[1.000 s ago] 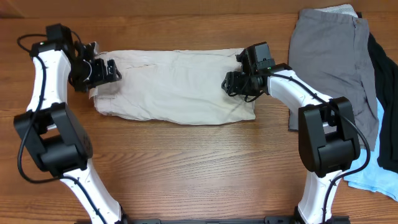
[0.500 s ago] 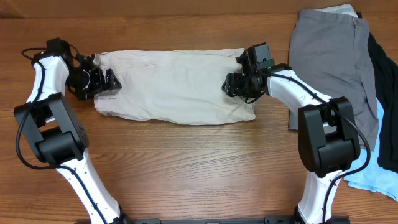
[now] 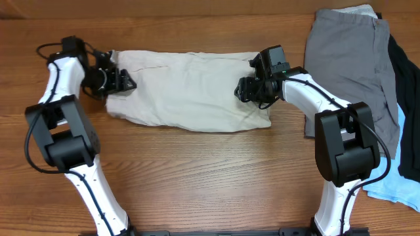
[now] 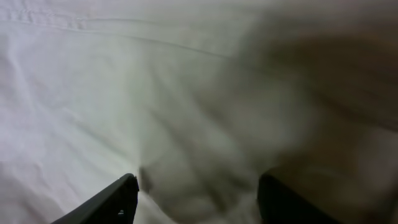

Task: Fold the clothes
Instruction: 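Grasp the left end of the strip with the left gripper, then fold the left end rightward over the strip with the left gripper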

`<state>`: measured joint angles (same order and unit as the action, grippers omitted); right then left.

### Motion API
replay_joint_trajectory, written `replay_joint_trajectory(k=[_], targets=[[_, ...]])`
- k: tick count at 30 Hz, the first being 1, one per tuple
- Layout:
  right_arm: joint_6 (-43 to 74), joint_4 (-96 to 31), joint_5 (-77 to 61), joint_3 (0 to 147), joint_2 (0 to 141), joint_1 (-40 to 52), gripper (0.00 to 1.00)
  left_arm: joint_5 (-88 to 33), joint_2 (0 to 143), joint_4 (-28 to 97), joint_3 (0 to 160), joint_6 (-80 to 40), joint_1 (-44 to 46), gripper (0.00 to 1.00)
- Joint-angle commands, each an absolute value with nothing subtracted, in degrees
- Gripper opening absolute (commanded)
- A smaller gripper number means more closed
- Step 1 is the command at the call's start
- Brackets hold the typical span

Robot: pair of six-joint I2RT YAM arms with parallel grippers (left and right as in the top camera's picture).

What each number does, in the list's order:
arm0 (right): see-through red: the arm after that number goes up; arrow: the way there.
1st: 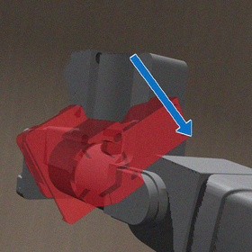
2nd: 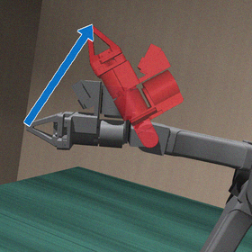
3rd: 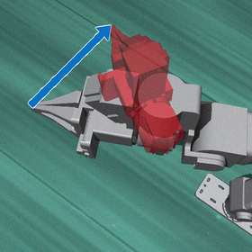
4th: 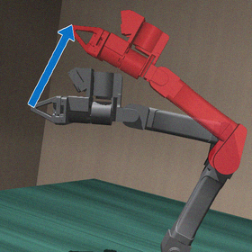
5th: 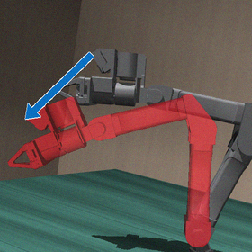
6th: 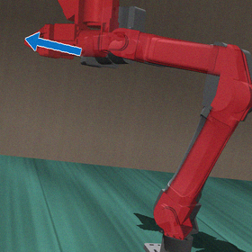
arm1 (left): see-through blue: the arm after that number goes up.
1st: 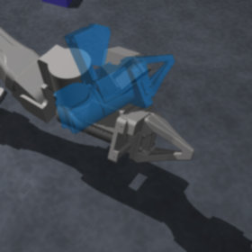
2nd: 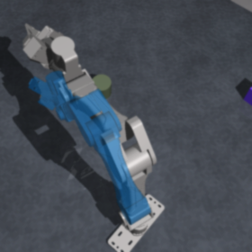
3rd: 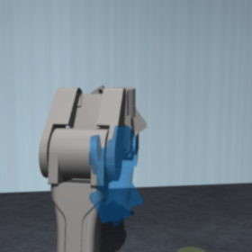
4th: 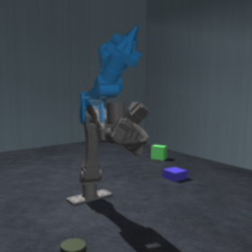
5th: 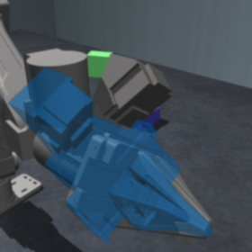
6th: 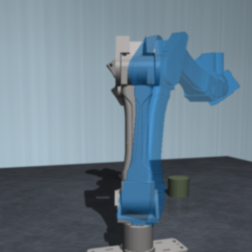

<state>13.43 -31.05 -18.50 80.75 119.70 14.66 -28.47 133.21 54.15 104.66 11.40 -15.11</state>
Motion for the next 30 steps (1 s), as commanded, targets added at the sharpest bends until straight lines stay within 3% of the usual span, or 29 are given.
replay_joint_trajectory(k=[1, 3, 11, 18, 27, 30], targets=[[13.1, -31.0, -18.1, 81.5, 119.8, 14.4, 0.66, -29.8, 134.7, 53.4, 103.3, 11.5, -12.6, 0.32], [13.1, -31.0, -18.1, 81.5, 119.8, 14.4, 0.66, -29.8, 134.7, 53.2, 103.3, 10.3, -12.6, 0.04], [13.1, -31.6, -20.0, 81.5, 119.6, 14.4, 0.6, -29.1, 133.3, 57.1, 104.0, 8.5, -15.2, 0.04], [13.8, -31.6, -29.9, 81.5, 114.9, 14.4, 0.59, -21.8, 125.7, 69.5, 108.1, 8.6, -18.2, 0.04], [16.3, -32.6, -31.2, 81.5, 110.9, 14.7, 0.59, -15.7, 112.0, 69.8, 108.9, 7.5, -18.4, 0.04], [16.3, -33.5, -30.5, 81.4, 111.4, 15.8, 0.54, -15.7, 109.3, 69.8, 108.9, 7.2, -18.3, 0.04]])
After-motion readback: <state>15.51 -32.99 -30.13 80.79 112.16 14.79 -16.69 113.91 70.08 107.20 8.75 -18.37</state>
